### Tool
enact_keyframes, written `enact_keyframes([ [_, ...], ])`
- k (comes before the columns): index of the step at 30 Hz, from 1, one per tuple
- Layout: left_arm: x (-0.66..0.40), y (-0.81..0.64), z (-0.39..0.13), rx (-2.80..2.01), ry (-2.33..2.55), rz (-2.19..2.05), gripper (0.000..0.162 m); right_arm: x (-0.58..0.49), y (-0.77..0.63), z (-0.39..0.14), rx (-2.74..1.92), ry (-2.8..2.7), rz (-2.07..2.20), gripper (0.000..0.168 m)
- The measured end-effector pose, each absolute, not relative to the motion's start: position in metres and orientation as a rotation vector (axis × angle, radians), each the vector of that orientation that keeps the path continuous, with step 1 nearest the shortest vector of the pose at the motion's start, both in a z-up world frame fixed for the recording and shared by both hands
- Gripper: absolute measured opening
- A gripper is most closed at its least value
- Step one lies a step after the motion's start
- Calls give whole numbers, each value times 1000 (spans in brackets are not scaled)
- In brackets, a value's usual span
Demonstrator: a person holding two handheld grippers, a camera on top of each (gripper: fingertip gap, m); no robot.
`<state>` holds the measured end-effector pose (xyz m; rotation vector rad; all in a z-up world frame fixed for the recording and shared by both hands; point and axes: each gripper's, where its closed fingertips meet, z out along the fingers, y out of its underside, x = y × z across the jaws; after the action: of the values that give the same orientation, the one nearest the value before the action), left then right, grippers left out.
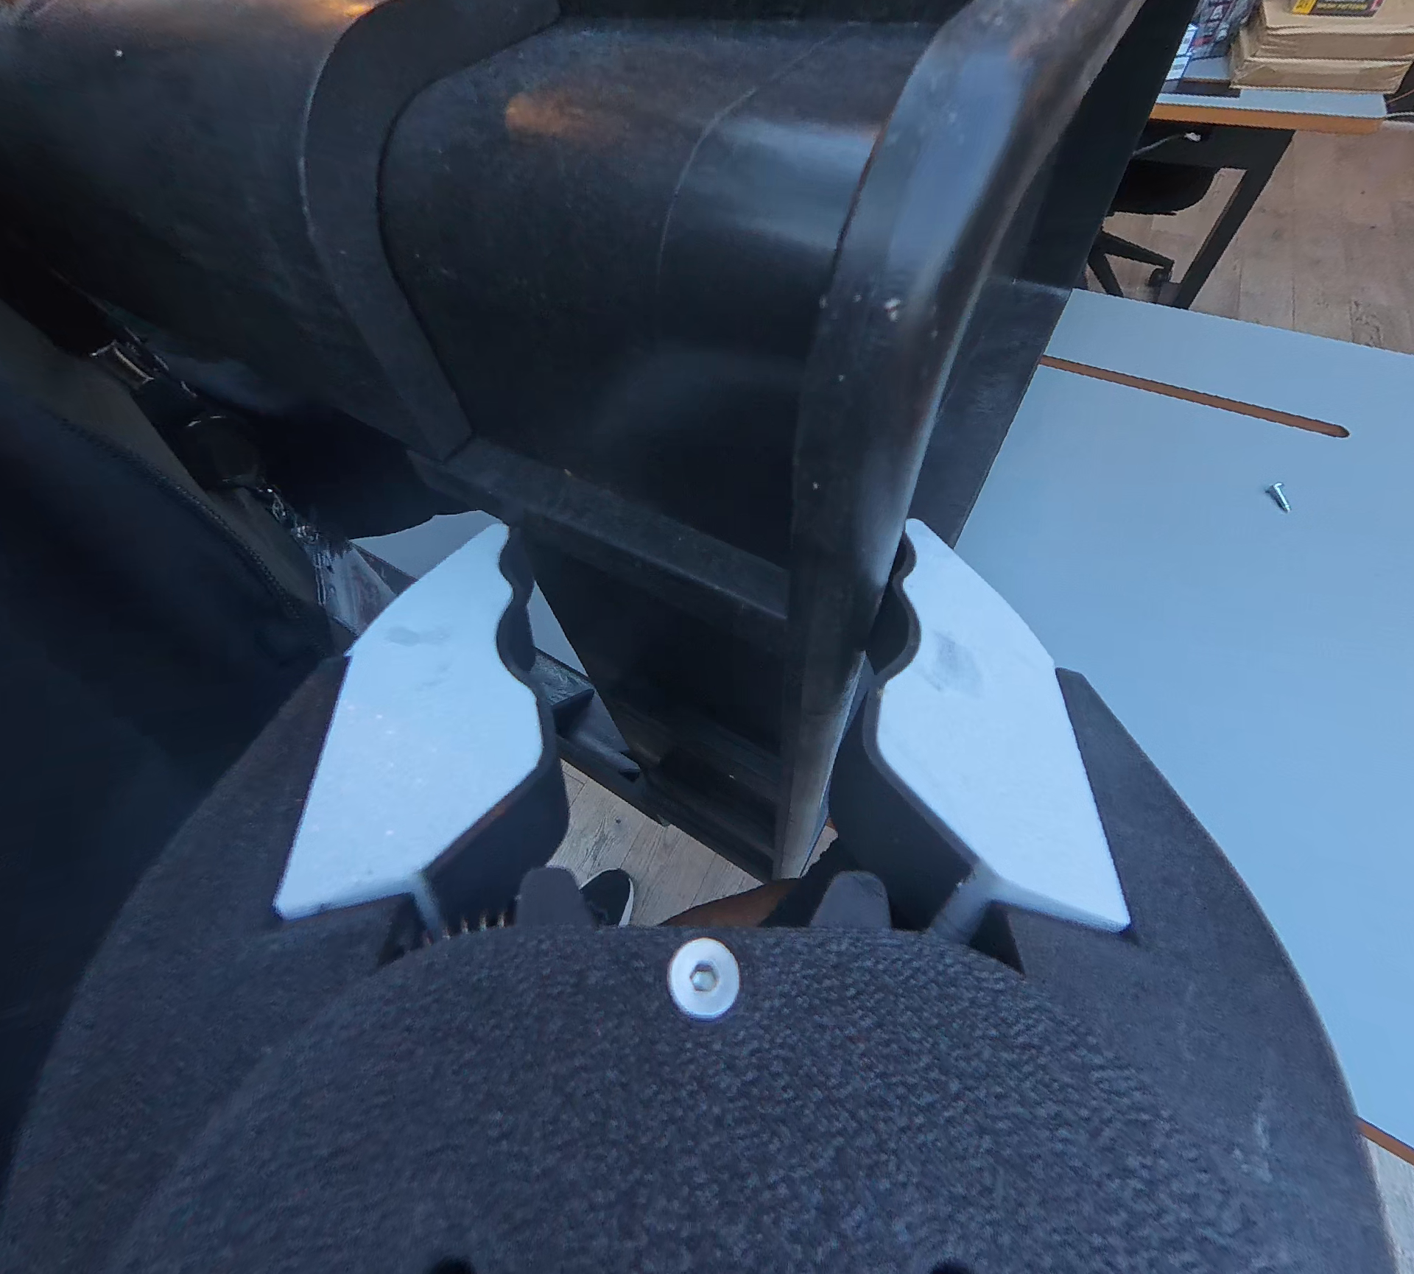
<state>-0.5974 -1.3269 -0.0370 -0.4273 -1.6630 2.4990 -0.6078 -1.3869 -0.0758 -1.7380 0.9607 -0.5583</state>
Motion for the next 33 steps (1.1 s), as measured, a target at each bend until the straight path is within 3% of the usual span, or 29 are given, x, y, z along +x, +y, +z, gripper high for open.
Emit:
enact_keyframes([
  [12, -595, -1326, -40, -264, -1686, 2410, 26, -608, -1387, -76, -1749, 962, -568, 88],
  [24, -594, -1317, -43, -352, -1910, 2527, 25, -608, -1388, -78, -1782, 968, -570, 89],
  [33, -581, -1306, -46, 186, -1529, 2225, 23, -608, -1389, -80, -1817, 971, -577, 87],
])
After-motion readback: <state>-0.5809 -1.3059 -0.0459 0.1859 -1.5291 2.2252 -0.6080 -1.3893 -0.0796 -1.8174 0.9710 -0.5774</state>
